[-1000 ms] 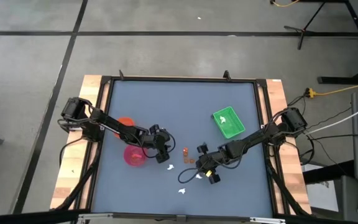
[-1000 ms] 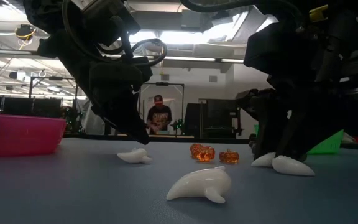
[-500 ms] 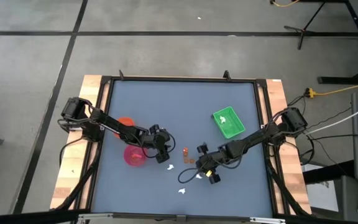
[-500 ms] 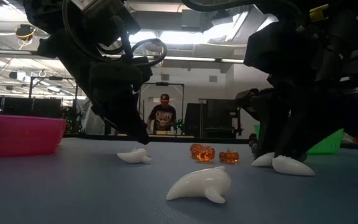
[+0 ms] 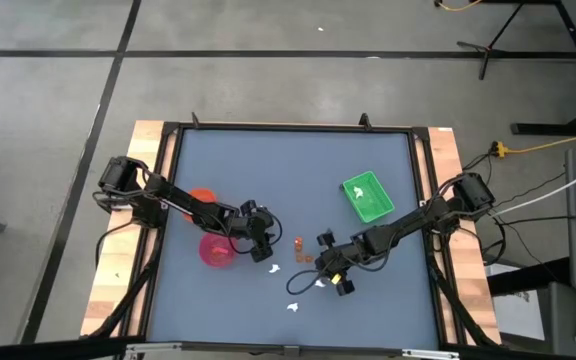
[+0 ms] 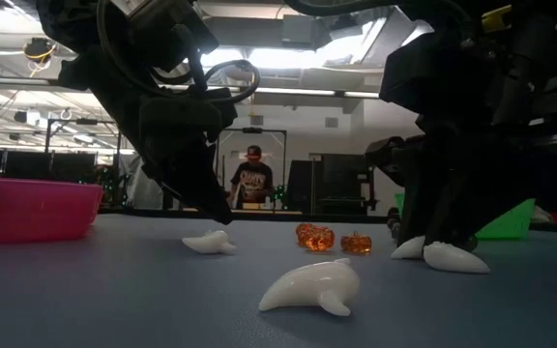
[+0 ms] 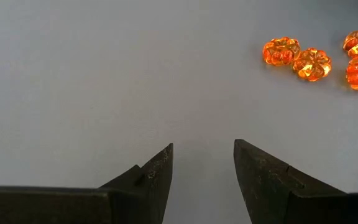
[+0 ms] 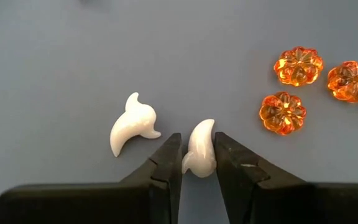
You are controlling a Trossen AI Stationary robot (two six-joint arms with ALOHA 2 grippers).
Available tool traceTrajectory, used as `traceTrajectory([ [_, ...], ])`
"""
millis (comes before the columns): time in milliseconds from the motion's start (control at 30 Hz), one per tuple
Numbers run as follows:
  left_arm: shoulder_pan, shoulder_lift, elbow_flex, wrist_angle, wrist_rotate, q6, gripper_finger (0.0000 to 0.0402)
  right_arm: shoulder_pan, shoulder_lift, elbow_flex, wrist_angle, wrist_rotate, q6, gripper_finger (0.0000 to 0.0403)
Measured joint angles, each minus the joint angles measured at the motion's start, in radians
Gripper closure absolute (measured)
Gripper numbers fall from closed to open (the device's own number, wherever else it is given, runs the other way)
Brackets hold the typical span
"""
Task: Sort Halloween decoration
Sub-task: Put the white ghost toy into the green bin
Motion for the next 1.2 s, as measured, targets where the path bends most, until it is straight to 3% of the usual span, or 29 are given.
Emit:
traceTrajectory([
  [567, 0.0, 0.0, 0.0, 0.001, 0.0, 0.0, 0.0247, -0.001, -0.027, 0.022, -0.02, 0.017, -0.005, 0.0315],
  [867, 0.0, 0.0, 0.0, 0.002, 0.0, 0.0, 0.0247, -0.008, -0.027, 0.115, -0.209, 0.054, -0.054, 0.0315],
  [1200, 0.0, 0.0, 0.001, 0.003, 0.0, 0.0, 0.0247, -0.028, -0.029, 0.222, -0.466, 0.202, -0.075, 0.0315],
])
